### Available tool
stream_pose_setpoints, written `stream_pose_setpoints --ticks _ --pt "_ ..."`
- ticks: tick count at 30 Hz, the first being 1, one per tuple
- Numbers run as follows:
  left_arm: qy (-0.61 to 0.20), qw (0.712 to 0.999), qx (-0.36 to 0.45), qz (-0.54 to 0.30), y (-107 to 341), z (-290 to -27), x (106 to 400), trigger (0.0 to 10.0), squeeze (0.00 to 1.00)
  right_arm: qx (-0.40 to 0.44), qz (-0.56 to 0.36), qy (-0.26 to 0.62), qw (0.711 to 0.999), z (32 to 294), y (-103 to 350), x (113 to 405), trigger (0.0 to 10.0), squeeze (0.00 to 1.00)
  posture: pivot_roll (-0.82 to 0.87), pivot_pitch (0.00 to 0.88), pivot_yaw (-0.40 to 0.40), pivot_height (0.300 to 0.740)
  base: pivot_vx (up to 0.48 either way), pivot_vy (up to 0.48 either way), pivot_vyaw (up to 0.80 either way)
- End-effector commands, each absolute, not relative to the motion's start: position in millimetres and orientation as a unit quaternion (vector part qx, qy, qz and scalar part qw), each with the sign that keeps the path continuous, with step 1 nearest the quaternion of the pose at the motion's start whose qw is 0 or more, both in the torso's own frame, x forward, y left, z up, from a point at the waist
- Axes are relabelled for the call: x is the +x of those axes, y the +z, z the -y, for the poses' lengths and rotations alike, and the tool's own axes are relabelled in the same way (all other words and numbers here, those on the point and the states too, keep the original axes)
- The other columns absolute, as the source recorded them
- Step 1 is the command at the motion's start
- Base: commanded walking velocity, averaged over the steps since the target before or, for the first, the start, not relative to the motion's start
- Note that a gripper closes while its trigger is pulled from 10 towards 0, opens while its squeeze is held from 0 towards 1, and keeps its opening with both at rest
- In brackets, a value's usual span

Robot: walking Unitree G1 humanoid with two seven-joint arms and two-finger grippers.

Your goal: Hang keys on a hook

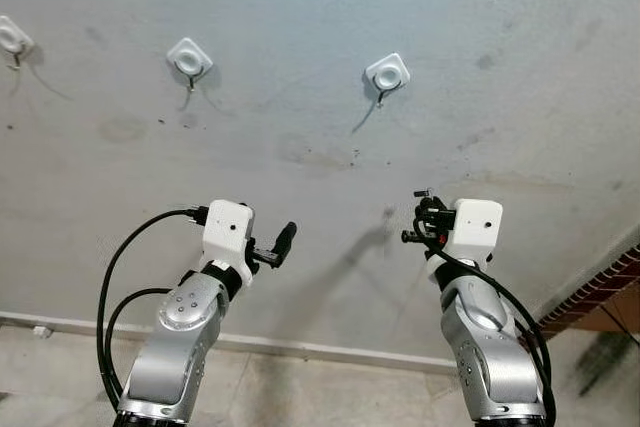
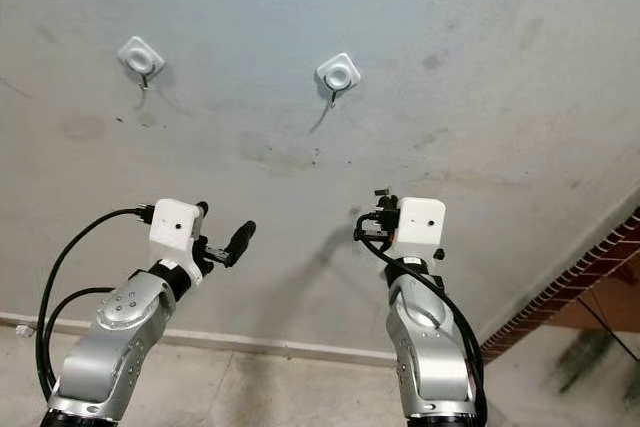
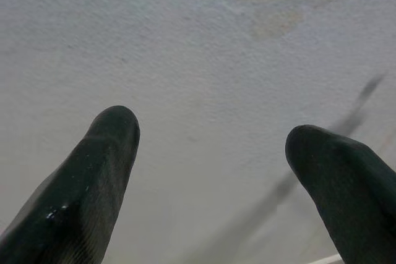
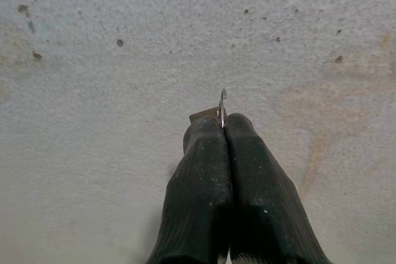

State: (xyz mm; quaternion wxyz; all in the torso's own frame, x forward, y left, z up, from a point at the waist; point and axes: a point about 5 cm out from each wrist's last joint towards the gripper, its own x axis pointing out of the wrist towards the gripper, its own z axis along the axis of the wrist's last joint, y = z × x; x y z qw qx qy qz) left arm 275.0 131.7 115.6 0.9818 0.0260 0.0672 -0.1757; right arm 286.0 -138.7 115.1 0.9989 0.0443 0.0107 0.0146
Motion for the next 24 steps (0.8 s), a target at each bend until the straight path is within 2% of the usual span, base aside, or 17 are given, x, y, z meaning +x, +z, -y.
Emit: stream_pose_setpoints --ticks 1,5,11,24 --pt "-0.188 0.979 0.043 -0.06 118.4 -131.7 269.7 10.0 0.0 0.039 0.001 0.014 0.999 142.1 121.8 285.4 10.0 0.0 0.14 0.006 -0.043 0.74 0.0 0.0 -0.8" --pt "-0.212 0.974 0.065 -0.05 121.1 -132.9 262.6 10.0 0.0 0.035 0.005 0.019 0.999 142.3 123.2 284.0 10.0 0.0 0.14 0.008 -0.041 0.74 0.0 0.0 -0.58" --pt "-0.24 0.964 0.111 -0.02 133.5 -134.8 252.5 10.0 0.0 0.034 0.023 0.038 0.998 138.8 131.5 282.7 10.0 0.0 0.16 0.016 -0.039 0.74 0.0 0.0 0.0" --pt "-0.255 0.958 0.132 -0.01 144.1 -138.8 242.5 10.0 0.0 0.064 0.1 0.132 0.984 122.6 176.4 275.9 10.0 0.0 0.18 0.027 -0.036 0.74 0.0 0.0 0.0"
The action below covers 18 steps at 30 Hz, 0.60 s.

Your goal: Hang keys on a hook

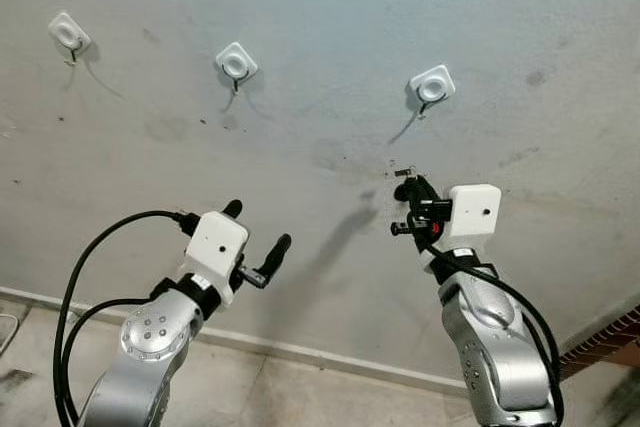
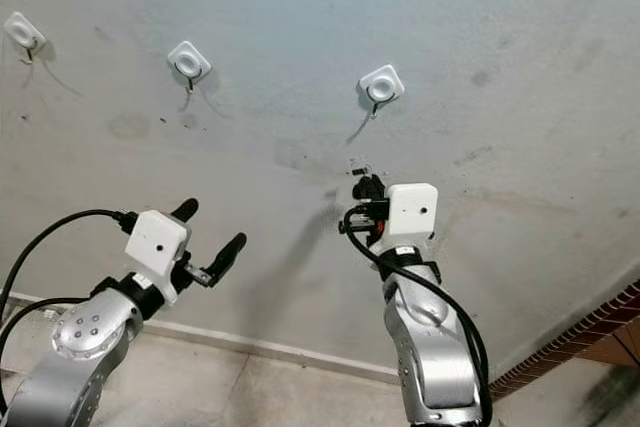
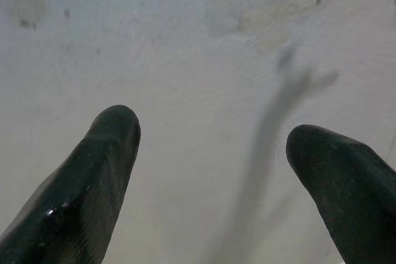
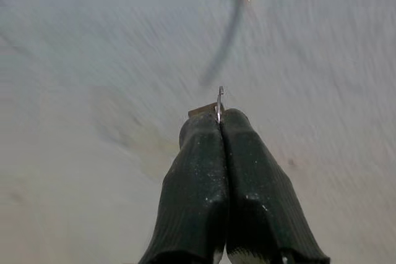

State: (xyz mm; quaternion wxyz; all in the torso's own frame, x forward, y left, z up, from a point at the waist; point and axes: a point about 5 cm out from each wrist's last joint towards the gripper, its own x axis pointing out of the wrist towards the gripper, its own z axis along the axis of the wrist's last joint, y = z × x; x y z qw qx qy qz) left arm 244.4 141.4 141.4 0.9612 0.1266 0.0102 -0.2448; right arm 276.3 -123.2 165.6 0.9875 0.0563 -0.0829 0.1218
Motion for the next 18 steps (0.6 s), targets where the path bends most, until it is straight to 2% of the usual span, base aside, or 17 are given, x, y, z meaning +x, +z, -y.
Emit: stream_pose_setpoints --ticks 1,18 --pt "-0.255 0.958 0.132 -0.01 144.1 -138.8 242.5 10.0 0.0 0.064 0.1 0.132 0.984 122.6 176.4 275.9 10.0 0.0 0.18 0.027 -0.036 0.74 0.0 0.0 0.0" --pt "-0.296 0.95 0.092 0.036 169.0 -114.2 254.0 10.0 0.0 0.106 0.158 0.16 0.969 124.8 212.9 288.4 10.0 0.0 0.18 0.029 -0.032 0.74 0.0 0.0 0.0"
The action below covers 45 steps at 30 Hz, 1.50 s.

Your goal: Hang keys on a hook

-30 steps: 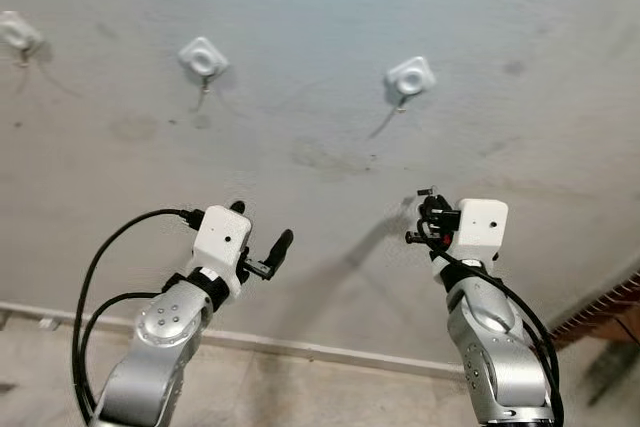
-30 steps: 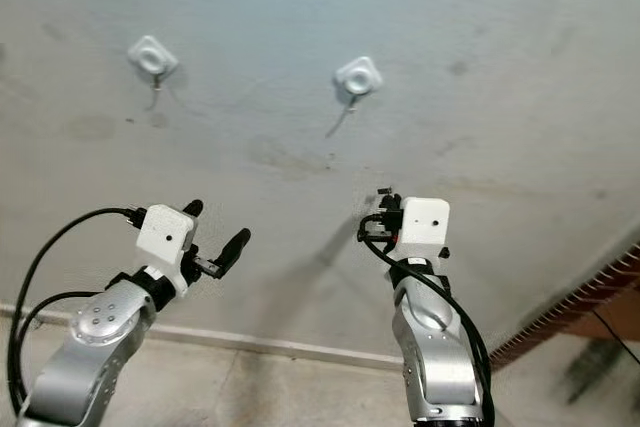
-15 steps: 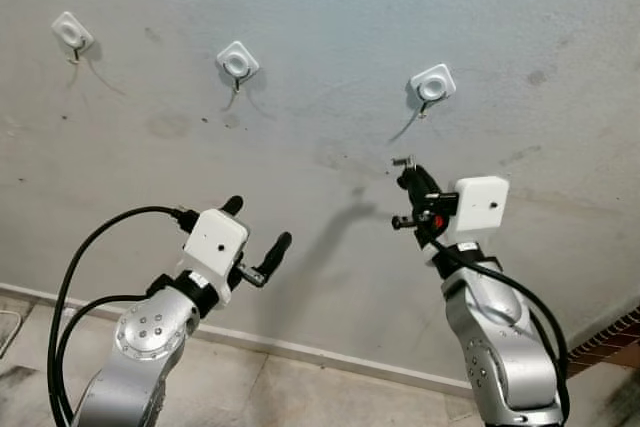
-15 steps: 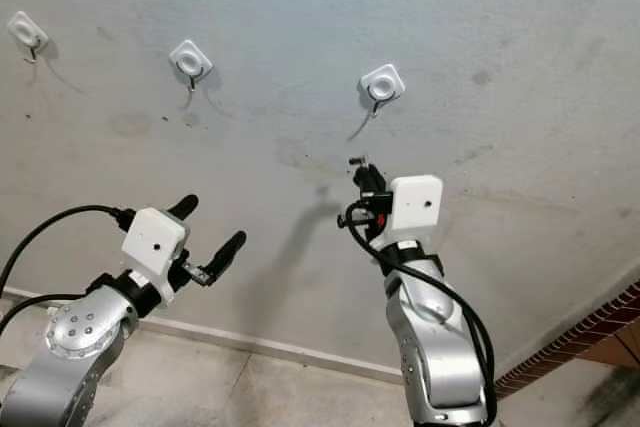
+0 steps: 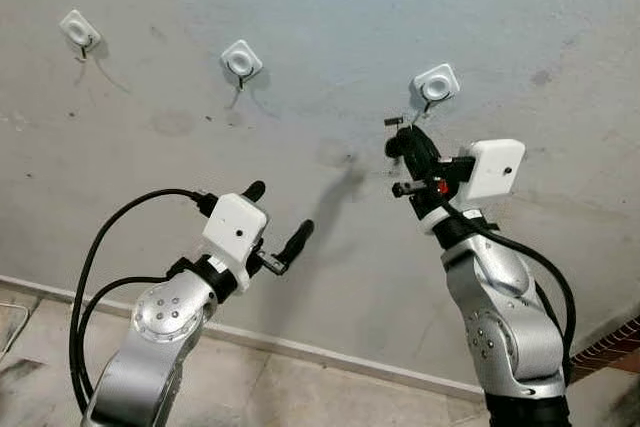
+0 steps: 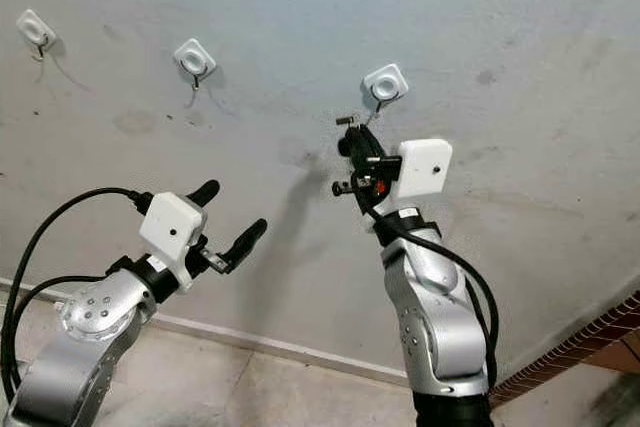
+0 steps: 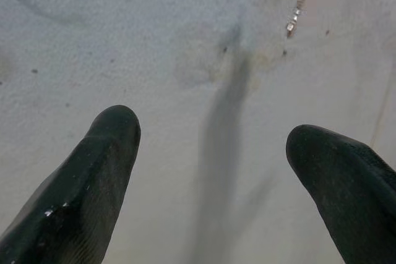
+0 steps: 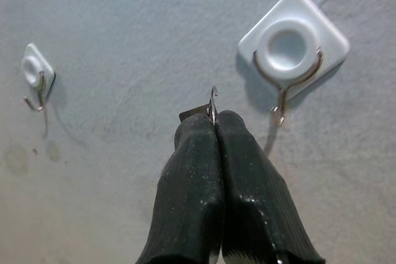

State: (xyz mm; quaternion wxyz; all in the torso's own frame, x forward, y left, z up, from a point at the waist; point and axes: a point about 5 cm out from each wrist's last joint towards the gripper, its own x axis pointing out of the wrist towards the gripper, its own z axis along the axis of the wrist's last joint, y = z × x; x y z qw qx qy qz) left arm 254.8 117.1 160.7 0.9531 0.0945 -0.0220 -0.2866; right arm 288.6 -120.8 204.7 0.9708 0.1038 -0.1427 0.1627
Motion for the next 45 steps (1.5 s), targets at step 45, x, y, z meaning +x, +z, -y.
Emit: stream_pose_setpoints --ticks 45 --pt "-0.317 0.945 0.064 0.051 182.7 -99.9 255.5 10.0 0.0 0.166 0.093 0.116 0.975 114.7 184.0 305.9 10.0 0.0 0.18 0.033 -0.036 0.74 0.0 0.0 0.0"
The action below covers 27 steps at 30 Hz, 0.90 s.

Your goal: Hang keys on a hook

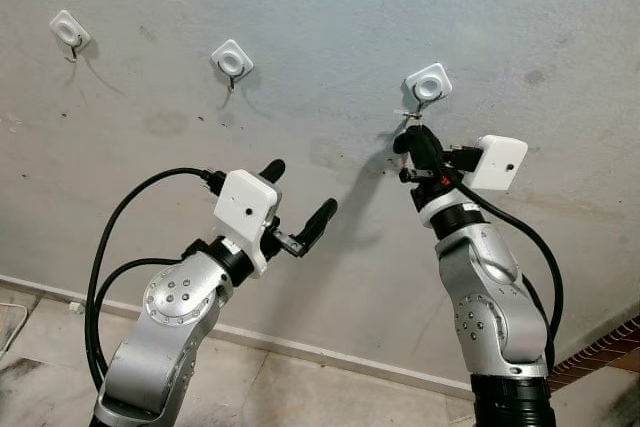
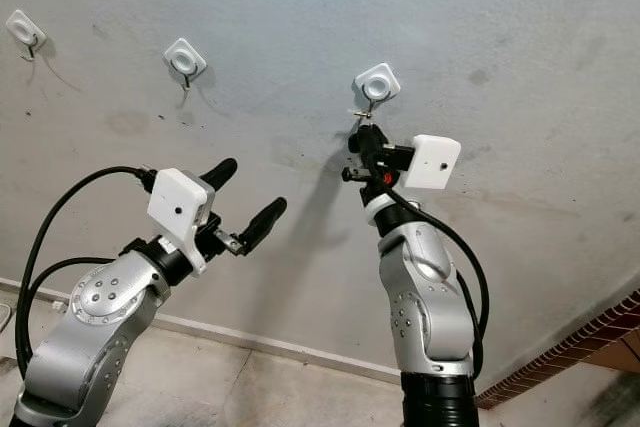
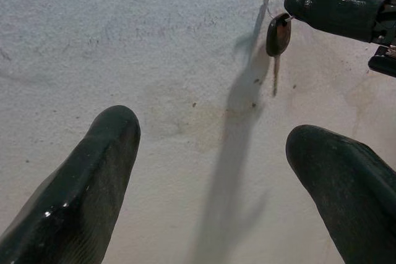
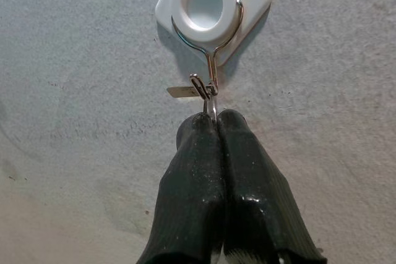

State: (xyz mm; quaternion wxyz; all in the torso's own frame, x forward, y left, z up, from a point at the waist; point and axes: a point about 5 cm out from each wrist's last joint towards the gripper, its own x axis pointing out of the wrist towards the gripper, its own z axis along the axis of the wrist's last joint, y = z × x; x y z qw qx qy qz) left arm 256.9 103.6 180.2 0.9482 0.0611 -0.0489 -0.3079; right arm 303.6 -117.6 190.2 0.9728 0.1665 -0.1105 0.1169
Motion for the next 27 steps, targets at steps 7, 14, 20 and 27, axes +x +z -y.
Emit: stream_pose_setpoints --ticks 7,14,20,27 --pt "-0.318 0.945 0.064 0.051 182.5 -99.6 255.3 10.0 0.0 0.166 0.096 0.109 0.975 115.6 184.6 306.7 10.0 1.0 0.18 0.033 -0.036 0.74 0.0 0.0 0.0" --pt "-0.319 0.944 0.065 0.051 182.3 -99.8 255.4 10.0 0.0 0.145 0.1 0.103 0.979 117.1 184.4 307.0 10.0 1.0 0.18 0.026 -0.033 0.74 0.0 0.0 0.0" --pt "-0.321 0.943 0.066 0.052 183.3 -99.4 256.4 10.0 0.0 0.097 0.096 0.1 0.986 118.9 177.8 304.5 10.0 1.0 0.18 0.022 -0.034 0.74 0.0 0.0 0.0" --pt "-0.323 0.942 0.064 0.058 186.6 -97.6 258.5 10.0 0.0 0.049 0.081 0.096 0.991 122.1 163.1 298.4 10.0 1.0 0.17 0.019 -0.029 0.74 0.0 0.0 0.0"
